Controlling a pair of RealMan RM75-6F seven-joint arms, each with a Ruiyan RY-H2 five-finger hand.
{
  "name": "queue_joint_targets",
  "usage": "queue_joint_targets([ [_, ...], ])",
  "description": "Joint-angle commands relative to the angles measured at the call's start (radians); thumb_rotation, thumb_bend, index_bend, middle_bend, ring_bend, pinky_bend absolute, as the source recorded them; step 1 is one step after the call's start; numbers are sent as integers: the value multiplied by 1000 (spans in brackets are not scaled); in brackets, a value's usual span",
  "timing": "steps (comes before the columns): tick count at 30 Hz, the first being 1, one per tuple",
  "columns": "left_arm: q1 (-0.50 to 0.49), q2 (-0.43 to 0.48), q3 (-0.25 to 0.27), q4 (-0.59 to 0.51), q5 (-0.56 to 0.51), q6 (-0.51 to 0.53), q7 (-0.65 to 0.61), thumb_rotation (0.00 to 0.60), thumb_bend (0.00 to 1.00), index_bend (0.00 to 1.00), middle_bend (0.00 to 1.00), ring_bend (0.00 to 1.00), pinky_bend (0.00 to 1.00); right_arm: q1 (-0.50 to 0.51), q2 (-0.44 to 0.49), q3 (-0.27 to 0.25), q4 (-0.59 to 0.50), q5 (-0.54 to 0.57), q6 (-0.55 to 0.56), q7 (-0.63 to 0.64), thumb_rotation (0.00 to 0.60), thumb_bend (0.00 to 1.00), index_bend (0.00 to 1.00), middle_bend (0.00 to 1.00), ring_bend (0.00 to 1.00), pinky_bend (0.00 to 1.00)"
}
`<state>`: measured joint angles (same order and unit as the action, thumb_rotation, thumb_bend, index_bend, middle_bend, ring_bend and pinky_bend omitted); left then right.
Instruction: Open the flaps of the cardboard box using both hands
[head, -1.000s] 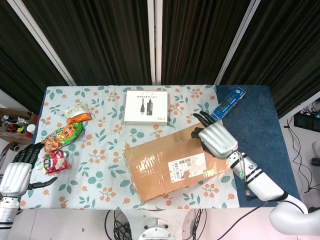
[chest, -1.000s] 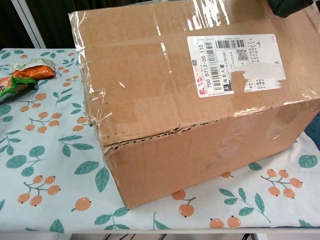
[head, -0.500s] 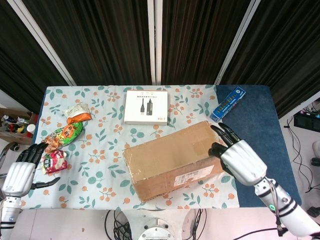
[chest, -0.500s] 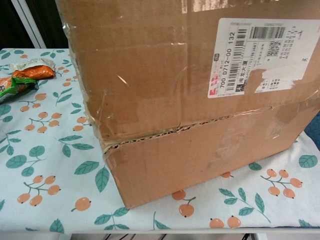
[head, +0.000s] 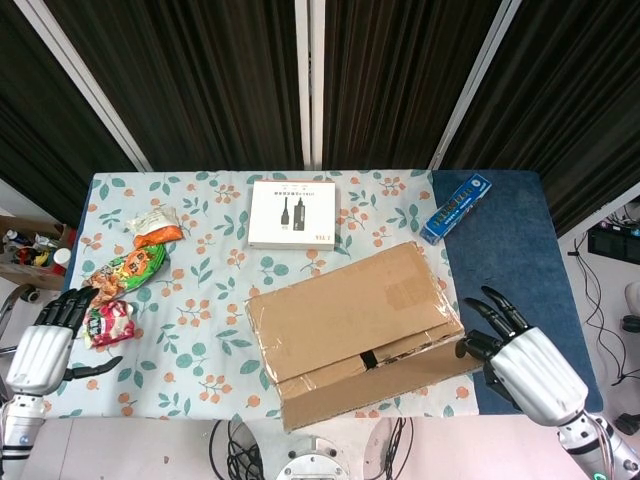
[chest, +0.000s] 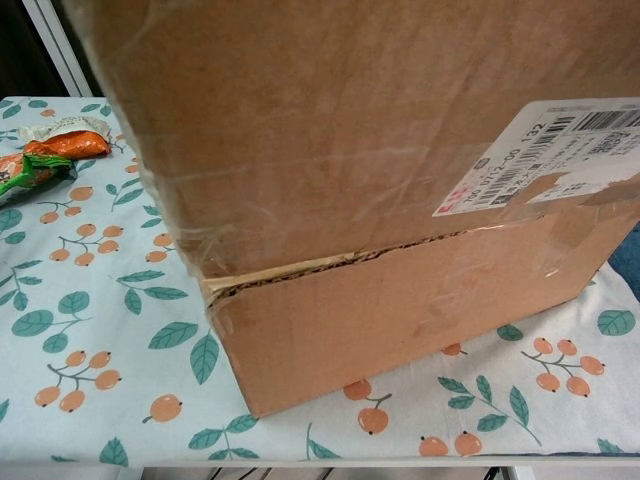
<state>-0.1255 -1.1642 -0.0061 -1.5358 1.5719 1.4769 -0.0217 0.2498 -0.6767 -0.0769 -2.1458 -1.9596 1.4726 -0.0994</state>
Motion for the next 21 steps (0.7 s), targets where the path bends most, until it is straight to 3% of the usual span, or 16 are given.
queue_joint_targets([
  [1, 2, 3, 1, -4, 2, 4, 2, 363, 21, 53, 69, 70, 177, -25, -8, 9, 10, -54, 66, 53, 600, 1000, 383, 442, 107, 0],
  [4, 6, 5, 1, -7, 2, 9, 1, 362, 21, 53, 69, 70, 177, -28, -5, 25, 9, -96, 121, 104, 600, 999, 283, 292, 56, 0],
  [7, 8, 7, 3, -6, 1, 11, -3, 362, 21, 53, 69, 70, 177, -31, 0, 38, 5, -111, 161, 154, 600, 984, 223, 238, 25, 0],
  [12, 9, 7, 4, -3, 3, 11, -8, 363, 22, 53, 69, 70, 177, -18, -13, 67, -18, -7, 61, 35, 600, 802, 48, 117, 0, 0],
  [14, 7, 7, 4, -3, 5, 9, -7, 361, 21, 53, 69, 70, 177, 8, -27, 82, -35, 75, -46, -67, 600, 708, 3, 45, 0, 0],
  [16, 7, 6, 5, -3, 8, 10, -7, 364, 21, 53, 69, 70, 177, 39, -47, 100, -52, 152, -141, -163, 600, 531, 0, 2, 0, 0],
  [21, 8, 5, 6, -3, 9, 12, -7, 364, 21, 53, 69, 70, 177, 126, -147, 161, -65, 327, -302, -356, 600, 130, 0, 0, 0, 0],
])
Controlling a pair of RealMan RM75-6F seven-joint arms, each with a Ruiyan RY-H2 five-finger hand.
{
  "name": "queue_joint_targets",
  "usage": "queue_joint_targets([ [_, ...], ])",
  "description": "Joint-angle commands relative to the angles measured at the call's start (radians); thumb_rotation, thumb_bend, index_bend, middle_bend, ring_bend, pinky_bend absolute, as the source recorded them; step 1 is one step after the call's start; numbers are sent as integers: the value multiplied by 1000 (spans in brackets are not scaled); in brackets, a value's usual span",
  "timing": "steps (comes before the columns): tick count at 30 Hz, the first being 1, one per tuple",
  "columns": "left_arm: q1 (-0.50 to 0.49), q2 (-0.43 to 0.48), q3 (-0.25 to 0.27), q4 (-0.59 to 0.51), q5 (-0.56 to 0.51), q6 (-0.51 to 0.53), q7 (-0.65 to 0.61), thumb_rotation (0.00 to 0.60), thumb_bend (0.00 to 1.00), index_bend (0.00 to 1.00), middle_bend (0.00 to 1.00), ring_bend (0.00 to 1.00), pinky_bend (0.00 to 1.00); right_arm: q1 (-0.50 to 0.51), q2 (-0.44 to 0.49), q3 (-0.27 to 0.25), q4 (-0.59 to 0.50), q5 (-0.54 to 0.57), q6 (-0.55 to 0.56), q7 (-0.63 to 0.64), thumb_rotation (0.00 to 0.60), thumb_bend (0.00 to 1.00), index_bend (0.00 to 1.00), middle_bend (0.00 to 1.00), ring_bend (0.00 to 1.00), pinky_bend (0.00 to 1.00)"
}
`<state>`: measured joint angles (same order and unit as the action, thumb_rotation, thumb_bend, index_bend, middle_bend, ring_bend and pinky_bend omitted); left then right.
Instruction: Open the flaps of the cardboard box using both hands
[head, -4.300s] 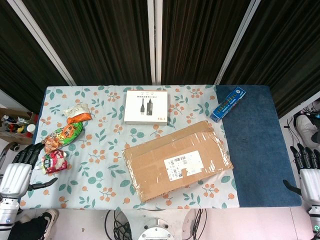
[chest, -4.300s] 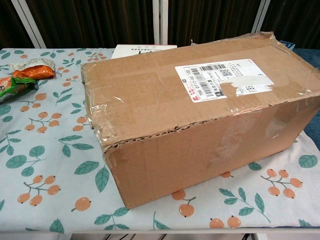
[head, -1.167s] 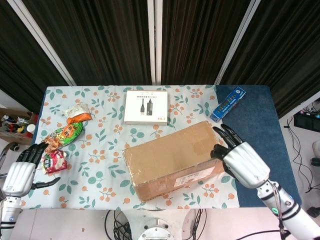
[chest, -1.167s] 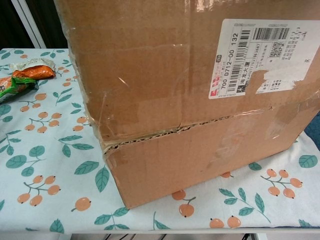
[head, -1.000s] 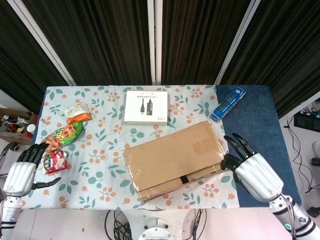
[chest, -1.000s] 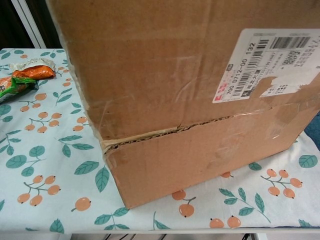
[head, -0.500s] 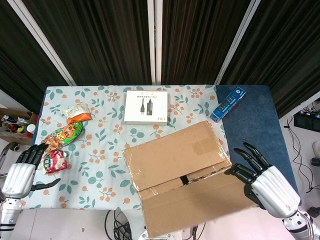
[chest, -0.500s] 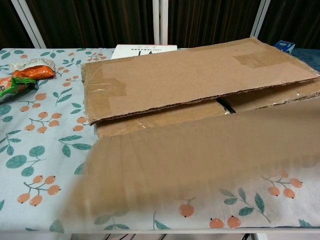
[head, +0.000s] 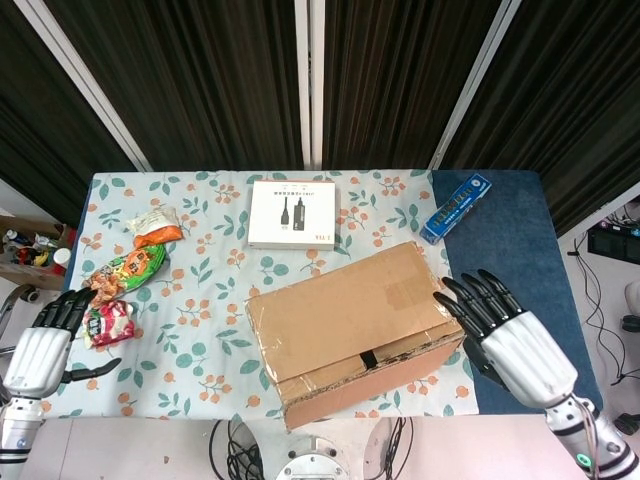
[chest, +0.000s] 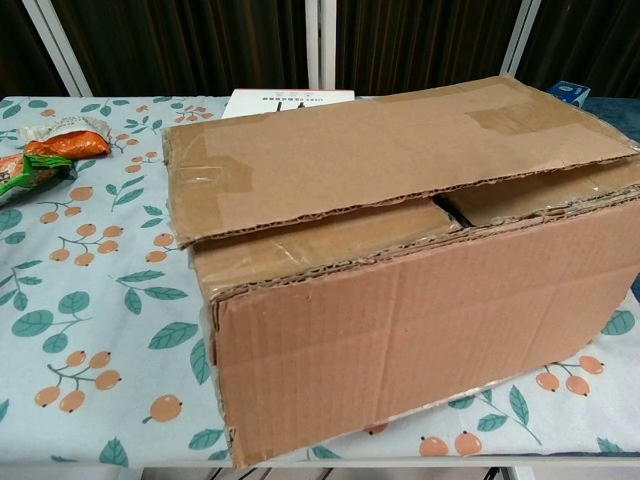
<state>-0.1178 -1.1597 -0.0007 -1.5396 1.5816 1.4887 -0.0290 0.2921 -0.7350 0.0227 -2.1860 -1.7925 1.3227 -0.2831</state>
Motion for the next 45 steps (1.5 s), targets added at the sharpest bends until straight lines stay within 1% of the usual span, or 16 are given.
queue_joint_targets([
  [1, 1, 0, 0, 1, -1, 1, 0, 364, 21, 53, 69, 70, 177, 95, -105, 71, -24, 183, -166, -200, 600, 73, 0, 0, 0, 0],
  [2, 1, 0, -1, 1, -2, 1, -1, 362, 22, 53, 69, 70, 177, 106, -120, 79, -25, 205, -179, -225, 600, 33, 0, 0, 0, 0],
  [4, 2, -2, -1, 4, -4, 1, -4, 363, 21, 53, 69, 71, 177, 128, -150, 91, -28, 250, -205, -273, 600, 0, 0, 0, 0, 0],
  [7, 1, -5, -1, 10, -7, -3, -10, 365, 21, 53, 69, 71, 177, 153, -186, 99, -28, 304, -234, -317, 600, 0, 0, 0, 0, 0],
  [10, 0, -11, 0, 20, -8, -7, -17, 362, 22, 53, 69, 71, 177, 168, -219, 97, -21, 345, -252, -341, 600, 0, 0, 0, 0, 0],
  [15, -1, -19, 0, 36, -12, -12, -29, 365, 21, 53, 69, 71, 177, 179, -259, 90, 1, 384, -255, -361, 600, 0, 0, 0, 0, 0],
  [19, 1, -19, -2, 45, -14, -9, -39, 362, 21, 53, 69, 71, 177, 189, -291, 95, 15, 423, -246, -390, 600, 0, 0, 0, 0, 0],
  [23, 4, -12, -3, 47, -16, -3, -45, 365, 21, 53, 69, 70, 177, 215, -329, 104, 30, 478, -257, -409, 600, 2, 0, 0, 0, 0],
  [29, 11, -1, -3, 46, -19, 5, -48, 361, 21, 53, 69, 70, 177, 249, -373, 105, 57, 520, -272, -430, 600, 13, 0, 0, 0, 0],
  [32, 13, 2, -3, 45, -20, 6, -49, 364, 21, 53, 69, 71, 177, 266, -405, 109, 80, 521, -270, -426, 600, 62, 0, 0, 0, 0],
  [37, 14, 3, -4, 45, -20, 8, -51, 365, 21, 53, 69, 70, 177, 291, -454, 121, 123, 520, -260, -422, 600, 242, 0, 0, 0, 0],
  [38, 14, 2, -4, 45, -20, 9, -52, 366, 21, 53, 69, 70, 177, 295, -465, 127, 132, 516, -252, -419, 600, 275, 0, 0, 0, 0],
  [40, 16, 2, -4, 47, -20, 9, -54, 366, 21, 53, 69, 70, 177, 301, -483, 140, 146, 504, -232, -411, 600, 376, 0, 0, 0, 0],
  [41, 16, 2, -4, 48, -21, 10, -55, 365, 21, 53, 69, 71, 177, 304, -489, 147, 152, 501, -224, -409, 600, 401, 0, 0, 0, 0],
  [43, 16, 2, -5, 50, -21, 10, -58, 366, 21, 53, 69, 71, 177, 315, -498, 164, 162, 503, -213, -411, 600, 428, 0, 0, 0, 0],
  [45, 16, 2, -6, 51, -20, 12, -60, 365, 22, 53, 69, 71, 177, 335, -506, 189, 173, 522, -212, -423, 600, 418, 0, 0, 0, 0],
])
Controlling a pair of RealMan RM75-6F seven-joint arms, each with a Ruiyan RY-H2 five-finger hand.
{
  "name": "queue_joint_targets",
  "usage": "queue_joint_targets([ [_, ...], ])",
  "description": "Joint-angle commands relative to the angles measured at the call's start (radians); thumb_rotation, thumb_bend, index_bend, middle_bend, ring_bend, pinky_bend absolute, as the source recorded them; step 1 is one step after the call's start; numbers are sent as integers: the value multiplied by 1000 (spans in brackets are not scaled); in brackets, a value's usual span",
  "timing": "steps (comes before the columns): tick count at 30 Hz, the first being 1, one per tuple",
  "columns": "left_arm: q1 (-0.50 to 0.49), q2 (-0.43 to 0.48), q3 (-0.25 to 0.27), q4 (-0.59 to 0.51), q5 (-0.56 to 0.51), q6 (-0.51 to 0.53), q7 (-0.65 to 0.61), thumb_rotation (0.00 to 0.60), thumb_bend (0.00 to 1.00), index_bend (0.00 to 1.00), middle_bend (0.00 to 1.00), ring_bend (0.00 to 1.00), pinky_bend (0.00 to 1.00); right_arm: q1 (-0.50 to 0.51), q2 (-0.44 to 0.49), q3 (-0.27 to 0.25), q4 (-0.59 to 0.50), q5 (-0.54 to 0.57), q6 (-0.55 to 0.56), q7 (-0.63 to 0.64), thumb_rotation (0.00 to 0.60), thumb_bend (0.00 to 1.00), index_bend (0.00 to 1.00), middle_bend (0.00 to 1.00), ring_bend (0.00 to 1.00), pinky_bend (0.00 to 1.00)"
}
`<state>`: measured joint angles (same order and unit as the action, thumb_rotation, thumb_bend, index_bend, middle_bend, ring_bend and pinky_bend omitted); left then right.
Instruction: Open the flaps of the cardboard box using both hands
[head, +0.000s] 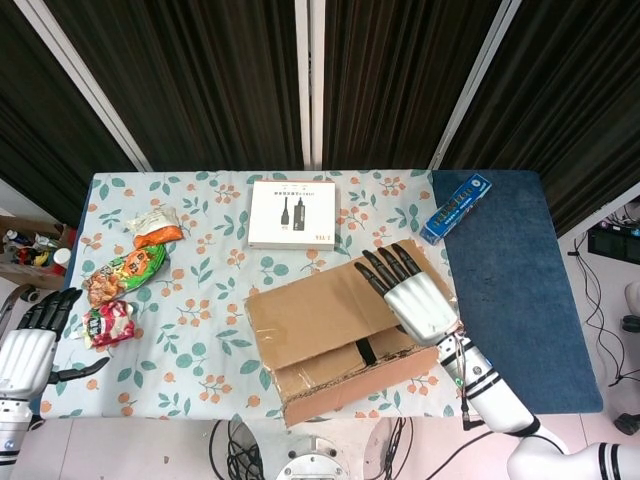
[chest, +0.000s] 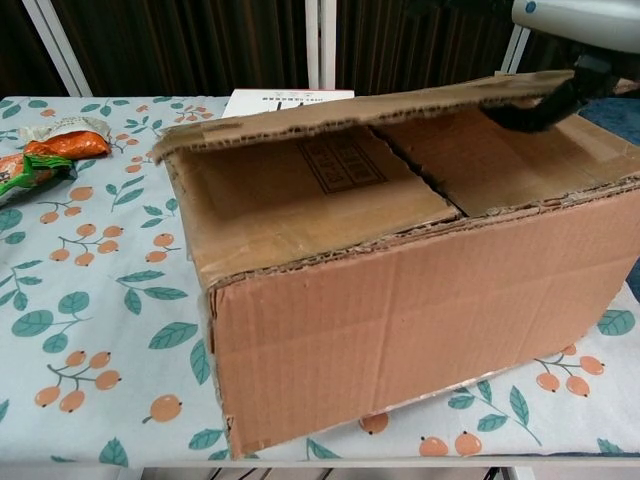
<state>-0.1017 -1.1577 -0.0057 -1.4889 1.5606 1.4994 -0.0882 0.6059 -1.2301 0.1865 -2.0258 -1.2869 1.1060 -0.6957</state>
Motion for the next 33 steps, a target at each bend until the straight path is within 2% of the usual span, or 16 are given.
queue_joint_targets([
  [1, 0, 0, -2, 1, 1, 2, -2, 364, 22, 53, 69, 71, 177, 33, -13, 38, 18, 30, 3, -19, 600, 409, 0, 0, 0, 0],
  [8, 0, 2, -6, -2, 3, 9, -4, 363, 21, 53, 69, 70, 177, 154, -47, 159, 100, 224, -22, -98, 600, 389, 0, 0, 0, 0],
  [11, 3, 5, -7, -1, 0, 13, -7, 364, 21, 53, 69, 71, 177, 212, -72, 212, 171, 293, -21, -102, 600, 386, 0, 0, 0, 0],
  [17, 7, 15, -11, -3, -5, 18, -13, 364, 21, 53, 69, 71, 177, 287, -111, 276, 316, 404, -20, -70, 600, 368, 0, 0, 0, 0],
  [20, 8, 17, -13, -2, -7, 20, -14, 361, 21, 53, 69, 70, 177, 289, -106, 279, 329, 408, -14, -33, 600, 355, 0, 0, 0, 0],
  [25, 5, 21, -14, 1, -5, 16, -16, 364, 21, 53, 69, 70, 177, 256, -72, 272, 309, 346, 28, 60, 600, 354, 0, 0, 0, 0],
  [29, -5, 24, -13, -3, 12, 12, -15, 359, 21, 53, 69, 70, 178, 204, -8, 259, 257, 282, 74, 122, 600, 354, 0, 0, 0, 0],
  [33, -26, 36, -14, -20, 41, 5, -36, 361, 21, 53, 69, 71, 178, 105, 111, 207, 160, 179, 126, 182, 600, 350, 0, 0, 0, 0],
])
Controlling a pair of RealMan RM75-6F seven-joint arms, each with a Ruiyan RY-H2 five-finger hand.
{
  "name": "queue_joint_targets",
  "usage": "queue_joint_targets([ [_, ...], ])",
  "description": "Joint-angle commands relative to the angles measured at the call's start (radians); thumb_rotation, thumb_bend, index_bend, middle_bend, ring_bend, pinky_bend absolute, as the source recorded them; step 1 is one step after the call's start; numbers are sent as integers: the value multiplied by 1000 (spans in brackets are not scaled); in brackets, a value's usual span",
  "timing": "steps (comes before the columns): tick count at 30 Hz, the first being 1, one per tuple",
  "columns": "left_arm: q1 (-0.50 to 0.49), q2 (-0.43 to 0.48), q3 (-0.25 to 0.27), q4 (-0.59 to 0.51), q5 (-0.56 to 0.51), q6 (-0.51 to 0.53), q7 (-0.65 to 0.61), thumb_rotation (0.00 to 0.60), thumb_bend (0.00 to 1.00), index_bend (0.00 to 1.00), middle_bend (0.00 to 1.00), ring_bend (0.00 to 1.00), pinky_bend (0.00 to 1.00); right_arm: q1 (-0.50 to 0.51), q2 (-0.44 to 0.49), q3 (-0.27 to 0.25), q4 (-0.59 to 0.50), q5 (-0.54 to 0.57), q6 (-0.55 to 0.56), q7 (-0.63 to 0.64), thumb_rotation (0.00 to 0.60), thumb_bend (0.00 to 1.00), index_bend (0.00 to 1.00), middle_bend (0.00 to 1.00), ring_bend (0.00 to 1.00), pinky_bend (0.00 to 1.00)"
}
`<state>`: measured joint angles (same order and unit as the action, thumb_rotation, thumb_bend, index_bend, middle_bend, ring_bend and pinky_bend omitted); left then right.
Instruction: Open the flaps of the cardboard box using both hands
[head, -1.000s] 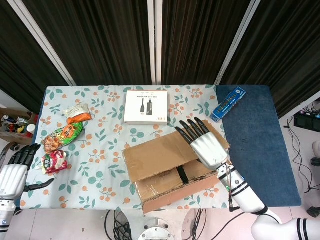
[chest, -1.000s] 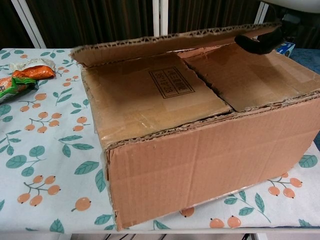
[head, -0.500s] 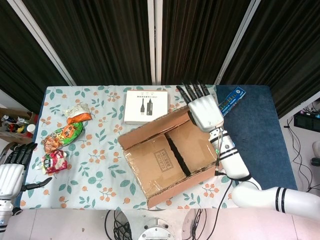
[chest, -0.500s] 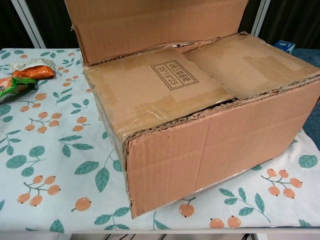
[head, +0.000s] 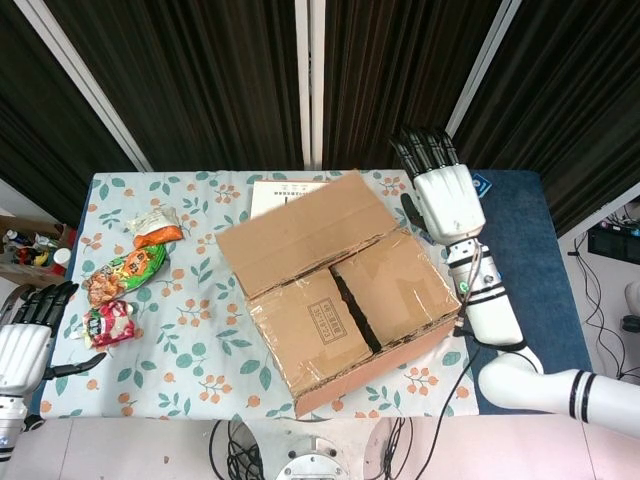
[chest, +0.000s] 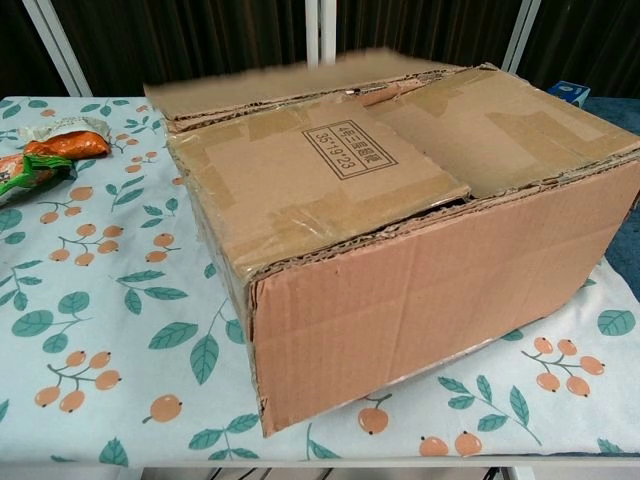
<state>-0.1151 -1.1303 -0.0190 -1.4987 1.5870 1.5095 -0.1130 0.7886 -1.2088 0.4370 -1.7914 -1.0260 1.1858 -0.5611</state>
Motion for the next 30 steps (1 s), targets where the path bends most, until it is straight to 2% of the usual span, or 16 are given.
queue_joint_targets([
  [1, -20, 14, -2, -15, 23, -9, -12, 361, 21, 53, 69, 71, 178, -104, 119, -58, -96, -108, 58, 64, 600, 346, 0, 0, 0, 0],
  [5, -64, 42, -14, -51, 63, -32, -7, 363, 21, 53, 69, 71, 178, -228, 243, -126, -174, -218, 128, 143, 600, 360, 0, 0, 0, 0],
  [9, -133, 70, -34, -107, 115, -73, -1, 365, 21, 53, 69, 70, 178, -371, 326, -204, -199, -320, 240, 230, 600, 433, 0, 0, 0, 0],
  [14, -246, 86, -69, -178, 171, -158, 7, 371, 20, 55, 69, 70, 178, -536, 350, -302, -141, -422, 384, 352, 600, 460, 0, 0, 0, 0],
  [17, -324, 82, -101, -209, 189, -221, 11, 387, 19, 61, 70, 71, 178, -619, 335, -340, -86, -450, 464, 436, 600, 457, 0, 0, 0, 0],
  [24, -512, 40, -185, -256, 190, -368, 7, 416, 18, 122, 121, 71, 178, -741, 313, -391, 52, -487, 567, 589, 600, 579, 0, 0, 0, 0],
  [30, -667, -33, -223, -260, 135, -535, -5, 417, 14, 141, 130, 71, 178, -780, 323, -388, 71, -501, 600, 640, 600, 520, 0, 0, 0, 0],
])
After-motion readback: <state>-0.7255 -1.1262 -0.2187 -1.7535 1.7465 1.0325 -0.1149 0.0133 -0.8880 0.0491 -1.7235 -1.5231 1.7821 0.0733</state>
